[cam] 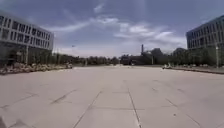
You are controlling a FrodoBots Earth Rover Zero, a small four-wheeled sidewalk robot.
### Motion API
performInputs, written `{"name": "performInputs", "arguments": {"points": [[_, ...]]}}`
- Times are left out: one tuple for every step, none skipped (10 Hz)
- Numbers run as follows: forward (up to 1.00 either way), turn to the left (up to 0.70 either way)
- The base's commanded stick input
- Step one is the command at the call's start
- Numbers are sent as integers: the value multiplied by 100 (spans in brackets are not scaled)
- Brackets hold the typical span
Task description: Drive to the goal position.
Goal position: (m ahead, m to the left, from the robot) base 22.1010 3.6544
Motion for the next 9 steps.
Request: {"name": "performInputs", "arguments": {"points": [[54, 0], [54, 0], [54, 0], [54, 0], [54, 0], [54, 0], [54, 0], [54, 0], [54, 0]]}}
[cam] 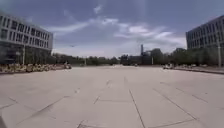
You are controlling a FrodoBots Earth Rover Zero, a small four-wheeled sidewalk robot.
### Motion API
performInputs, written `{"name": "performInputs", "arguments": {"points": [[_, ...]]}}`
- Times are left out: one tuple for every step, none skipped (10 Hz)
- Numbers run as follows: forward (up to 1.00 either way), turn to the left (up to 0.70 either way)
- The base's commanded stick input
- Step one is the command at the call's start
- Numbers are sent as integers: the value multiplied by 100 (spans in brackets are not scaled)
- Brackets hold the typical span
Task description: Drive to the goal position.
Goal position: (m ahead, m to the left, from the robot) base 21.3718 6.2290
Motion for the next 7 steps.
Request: {"name": "performInputs", "arguments": {"points": [[54, 0], [54, 0], [54, 0], [54, 0], [54, 0], [54, 0], [54, 0]]}}
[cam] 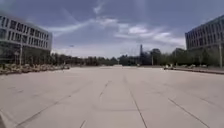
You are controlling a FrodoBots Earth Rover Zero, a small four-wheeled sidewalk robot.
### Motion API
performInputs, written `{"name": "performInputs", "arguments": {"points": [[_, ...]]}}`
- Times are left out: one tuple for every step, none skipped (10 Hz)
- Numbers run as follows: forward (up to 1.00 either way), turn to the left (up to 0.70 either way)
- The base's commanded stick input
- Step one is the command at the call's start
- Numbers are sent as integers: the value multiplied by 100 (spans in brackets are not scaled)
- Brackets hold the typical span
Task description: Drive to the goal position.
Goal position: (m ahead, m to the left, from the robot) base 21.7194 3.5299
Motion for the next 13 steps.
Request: {"name": "performInputs", "arguments": {"points": [[54, 0], [54, 0], [54, 0], [54, 0], [54, 0], [54, 0], [54, 0], [54, 0], [54, 0], [54, 0], [54, 0], [54, 0], [54, 0]]}}
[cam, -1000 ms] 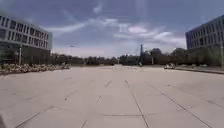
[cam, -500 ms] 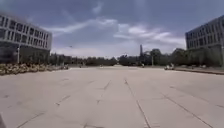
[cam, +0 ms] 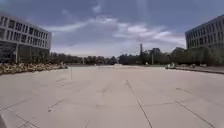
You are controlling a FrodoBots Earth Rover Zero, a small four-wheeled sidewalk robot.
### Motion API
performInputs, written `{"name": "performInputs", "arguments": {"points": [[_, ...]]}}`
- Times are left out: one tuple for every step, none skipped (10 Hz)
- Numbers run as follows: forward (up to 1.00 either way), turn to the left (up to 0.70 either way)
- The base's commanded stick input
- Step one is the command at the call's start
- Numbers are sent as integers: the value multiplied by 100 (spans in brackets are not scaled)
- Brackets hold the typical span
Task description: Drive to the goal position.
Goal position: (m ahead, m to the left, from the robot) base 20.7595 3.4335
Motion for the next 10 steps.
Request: {"name": "performInputs", "arguments": {"points": [[54, 0], [54, 0], [54, 0], [54, 0], [54, 0], [54, 0], [54, 0], [54, 0], [54, 0], [54, 0]]}}
